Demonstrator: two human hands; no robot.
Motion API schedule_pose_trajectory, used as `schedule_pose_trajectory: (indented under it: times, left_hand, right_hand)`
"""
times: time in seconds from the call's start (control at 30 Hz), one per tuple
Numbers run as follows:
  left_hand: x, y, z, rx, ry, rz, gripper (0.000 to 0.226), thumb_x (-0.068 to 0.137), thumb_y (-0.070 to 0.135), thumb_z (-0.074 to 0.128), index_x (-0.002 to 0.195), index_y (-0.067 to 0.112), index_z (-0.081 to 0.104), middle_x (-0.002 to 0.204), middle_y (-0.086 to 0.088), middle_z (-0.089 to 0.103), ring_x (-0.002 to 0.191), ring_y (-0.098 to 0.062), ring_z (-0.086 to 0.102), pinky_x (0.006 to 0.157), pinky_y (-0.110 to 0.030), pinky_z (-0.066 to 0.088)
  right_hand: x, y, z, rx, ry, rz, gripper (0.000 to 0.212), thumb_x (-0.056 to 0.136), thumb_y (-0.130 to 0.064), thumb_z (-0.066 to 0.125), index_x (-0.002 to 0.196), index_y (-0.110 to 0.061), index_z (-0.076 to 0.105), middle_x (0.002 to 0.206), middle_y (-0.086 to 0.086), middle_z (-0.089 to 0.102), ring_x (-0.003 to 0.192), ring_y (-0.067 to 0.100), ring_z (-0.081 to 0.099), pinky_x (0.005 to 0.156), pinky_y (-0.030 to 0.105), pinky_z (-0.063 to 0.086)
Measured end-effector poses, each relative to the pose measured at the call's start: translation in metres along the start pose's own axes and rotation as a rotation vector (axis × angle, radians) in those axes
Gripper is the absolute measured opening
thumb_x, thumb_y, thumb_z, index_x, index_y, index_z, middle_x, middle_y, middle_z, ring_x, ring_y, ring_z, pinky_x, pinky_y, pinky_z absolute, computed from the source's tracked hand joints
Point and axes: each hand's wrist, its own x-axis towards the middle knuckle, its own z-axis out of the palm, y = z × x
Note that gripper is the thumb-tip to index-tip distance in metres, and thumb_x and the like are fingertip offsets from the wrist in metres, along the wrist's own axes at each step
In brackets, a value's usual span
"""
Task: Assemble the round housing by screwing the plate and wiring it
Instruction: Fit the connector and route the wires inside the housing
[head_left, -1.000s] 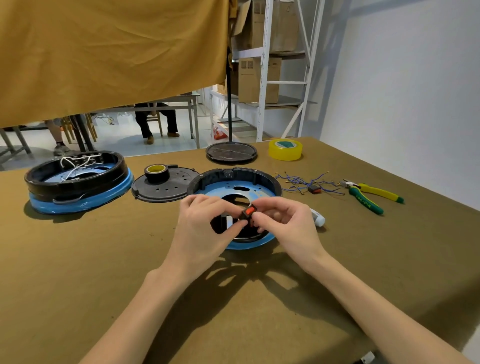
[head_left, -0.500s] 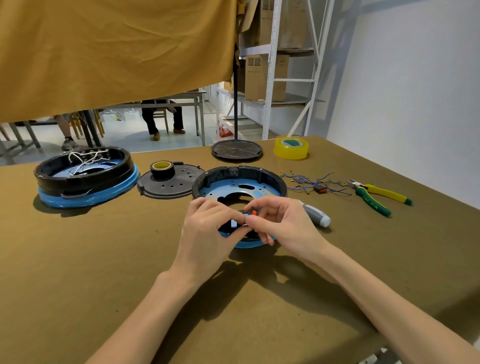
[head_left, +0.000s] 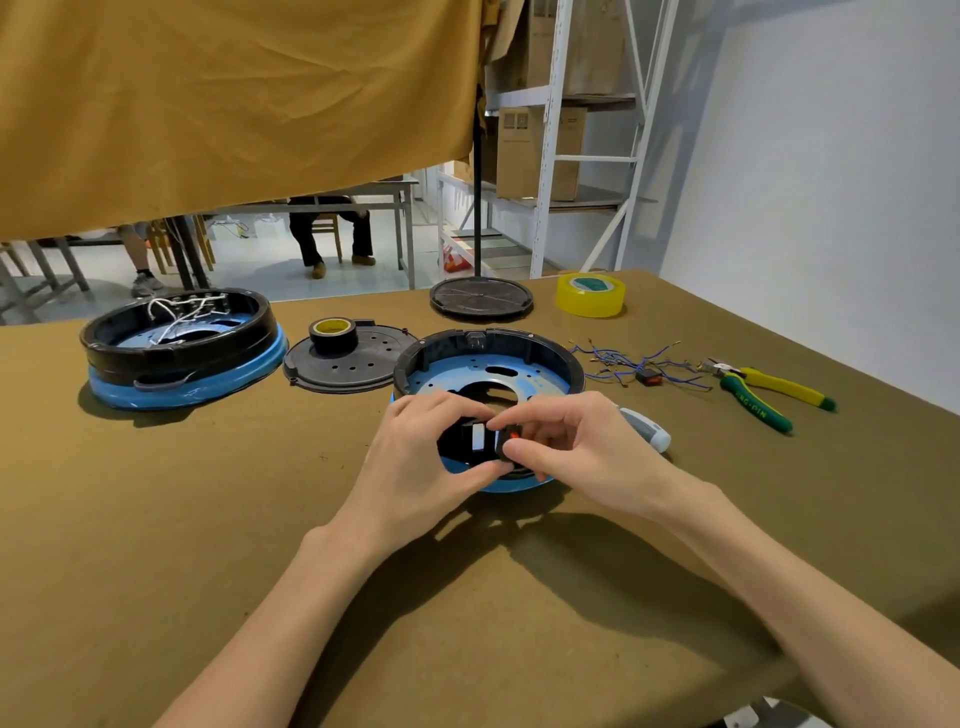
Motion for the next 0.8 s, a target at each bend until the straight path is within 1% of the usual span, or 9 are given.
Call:
schedule_pose_trajectory:
  times: [0.03, 0.1, 0.23, 0.3, 0.4, 0.47, 0.53, 0.67, 0.8]
  left_hand:
    - [0.000, 0.000, -0.001, 0.005, -0.003, 0.002, 0.049, 0.080, 0.058, 0.070, 0.122, 0.032, 0.066, 0.119, 0.019, 0.066, 0.117, 0.003, 0.054, 0.108, -0.019, 0.030]
    - [-0.001, 0.001, -0.001, 0.005, -0.013, 0.001, 0.052, 0.079, 0.057, 0.072, 0.123, 0.031, 0.066, 0.121, 0.018, 0.066, 0.118, 0.002, 0.054, 0.108, -0.016, 0.026]
    - [0.000, 0.002, -0.001, 0.013, -0.023, -0.009, 0.056, 0.077, 0.058, 0.073, 0.124, 0.027, 0.067, 0.120, 0.015, 0.067, 0.117, -0.001, 0.055, 0.107, -0.016, 0.026]
    - [0.000, 0.004, 0.000, 0.029, -0.018, -0.018, 0.058, 0.077, 0.057, 0.072, 0.125, 0.026, 0.067, 0.121, 0.013, 0.068, 0.117, -0.002, 0.055, 0.107, -0.016, 0.026]
    - [0.000, 0.005, 0.001, 0.041, -0.011, -0.026, 0.060, 0.078, 0.057, 0.071, 0.127, 0.024, 0.066, 0.123, 0.012, 0.068, 0.118, -0.002, 0.056, 0.108, -0.022, 0.030]
    - [0.000, 0.004, 0.001, 0.038, -0.006, -0.032, 0.061, 0.077, 0.057, 0.072, 0.128, 0.025, 0.064, 0.123, 0.013, 0.068, 0.119, 0.000, 0.055, 0.106, -0.022, 0.032]
    - [0.000, 0.003, 0.001, 0.029, -0.006, -0.040, 0.062, 0.077, 0.056, 0.073, 0.130, 0.026, 0.062, 0.121, 0.015, 0.068, 0.116, 0.002, 0.056, 0.103, -0.020, 0.033]
    - [0.001, -0.001, 0.001, 0.009, -0.020, -0.050, 0.066, 0.076, 0.053, 0.078, 0.134, 0.030, 0.057, 0.118, 0.018, 0.068, 0.115, 0.006, 0.054, 0.100, -0.010, 0.027]
    - [0.000, -0.002, 0.000, 0.003, -0.033, -0.052, 0.071, 0.074, 0.061, 0.073, 0.136, 0.033, 0.053, 0.119, 0.020, 0.066, 0.116, 0.008, 0.053, 0.100, -0.011, 0.026]
  right_hand:
    - [0.000, 0.001, 0.001, -0.026, -0.011, 0.001, 0.027, 0.097, -0.021, 0.069, 0.123, -0.025, 0.075, 0.085, -0.003, 0.072, 0.071, 0.024, 0.066, 0.064, 0.048, 0.058]
    - [0.001, 0.002, 0.003, -0.052, -0.017, 0.013, 0.028, 0.096, -0.018, 0.070, 0.124, -0.023, 0.074, 0.085, -0.004, 0.072, 0.070, 0.023, 0.065, 0.063, 0.047, 0.057]
    - [0.000, 0.006, 0.006, -0.108, 0.045, -0.024, 0.025, 0.091, -0.015, 0.076, 0.116, -0.020, 0.072, 0.081, -0.009, 0.069, 0.072, 0.015, 0.068, 0.065, 0.033, 0.060]
    - [-0.001, 0.008, 0.007, -0.118, 0.066, -0.042, 0.022, 0.090, -0.015, 0.077, 0.110, -0.020, 0.070, 0.081, -0.011, 0.068, 0.074, 0.013, 0.068, 0.066, 0.029, 0.059]
    - [-0.001, 0.009, 0.008, -0.134, 0.092, -0.074, 0.022, 0.090, -0.016, 0.077, 0.109, -0.022, 0.068, 0.083, -0.012, 0.067, 0.076, 0.014, 0.068, 0.066, 0.030, 0.059]
    - [0.000, 0.009, 0.009, -0.156, 0.097, -0.112, 0.021, 0.091, -0.015, 0.077, 0.109, -0.021, 0.068, 0.085, -0.012, 0.068, 0.078, 0.014, 0.068, 0.067, 0.031, 0.059]
    - [0.001, 0.009, 0.008, -0.183, 0.100, -0.143, 0.021, 0.091, -0.015, 0.077, 0.110, -0.021, 0.069, 0.089, -0.012, 0.069, 0.081, 0.013, 0.069, 0.069, 0.030, 0.059]
    - [0.002, 0.009, 0.008, -0.188, 0.100, -0.142, 0.023, 0.090, -0.017, 0.078, 0.111, -0.023, 0.070, 0.091, -0.014, 0.069, 0.084, 0.011, 0.070, 0.071, 0.028, 0.060]
    - [0.000, 0.011, 0.008, -0.168, 0.107, -0.122, 0.022, 0.090, -0.018, 0.078, 0.110, -0.022, 0.071, 0.090, -0.014, 0.070, 0.083, 0.011, 0.070, 0.072, 0.028, 0.060]
